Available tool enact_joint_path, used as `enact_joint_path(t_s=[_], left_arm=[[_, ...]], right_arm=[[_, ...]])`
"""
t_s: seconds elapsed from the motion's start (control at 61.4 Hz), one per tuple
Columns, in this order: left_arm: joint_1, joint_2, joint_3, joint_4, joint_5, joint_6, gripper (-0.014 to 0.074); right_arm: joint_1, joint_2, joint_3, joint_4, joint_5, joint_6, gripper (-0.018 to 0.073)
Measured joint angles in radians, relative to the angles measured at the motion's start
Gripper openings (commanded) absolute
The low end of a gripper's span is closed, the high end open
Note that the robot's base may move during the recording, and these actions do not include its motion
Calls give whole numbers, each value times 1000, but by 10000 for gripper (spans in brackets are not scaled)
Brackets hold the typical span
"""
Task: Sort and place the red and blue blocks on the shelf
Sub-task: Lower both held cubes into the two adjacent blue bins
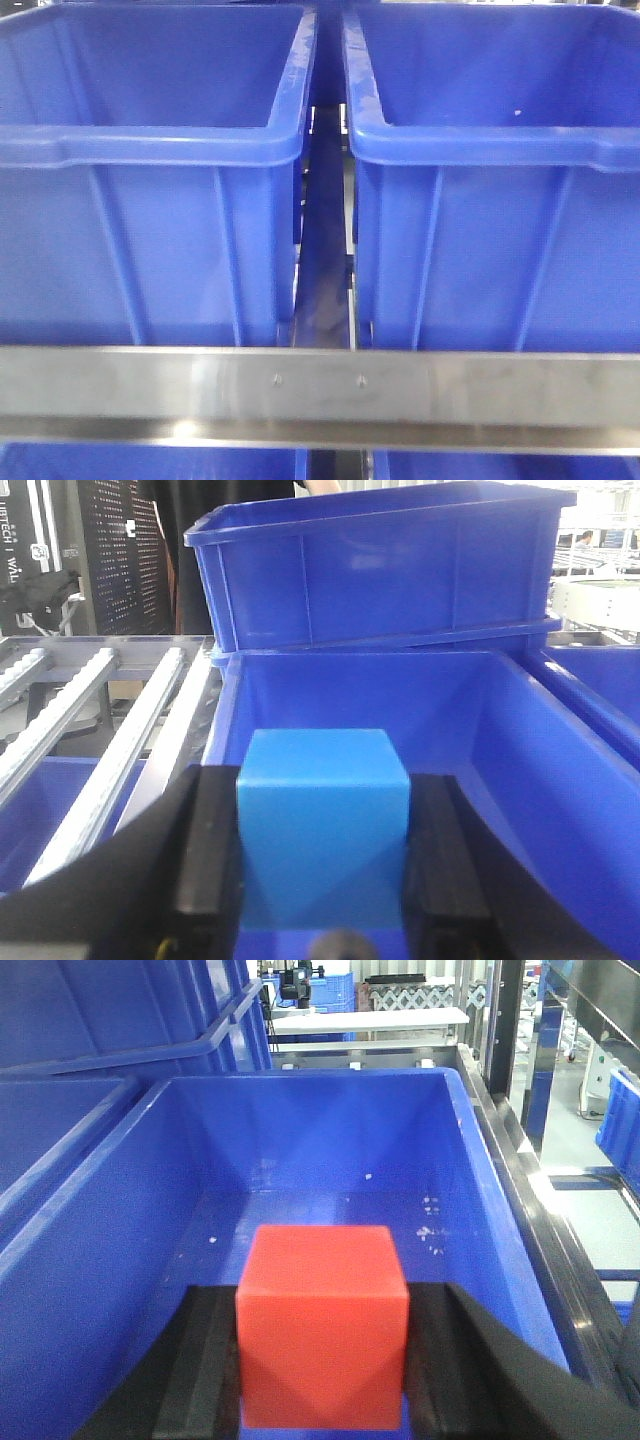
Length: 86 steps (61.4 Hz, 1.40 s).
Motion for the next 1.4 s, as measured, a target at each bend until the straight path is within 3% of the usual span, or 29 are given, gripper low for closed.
enact_joint_path(t_s=[1.401], left_arm=[[0,0,0,0,-8,0,207]], right_arm=[[0,0,0,0,7,0,50]])
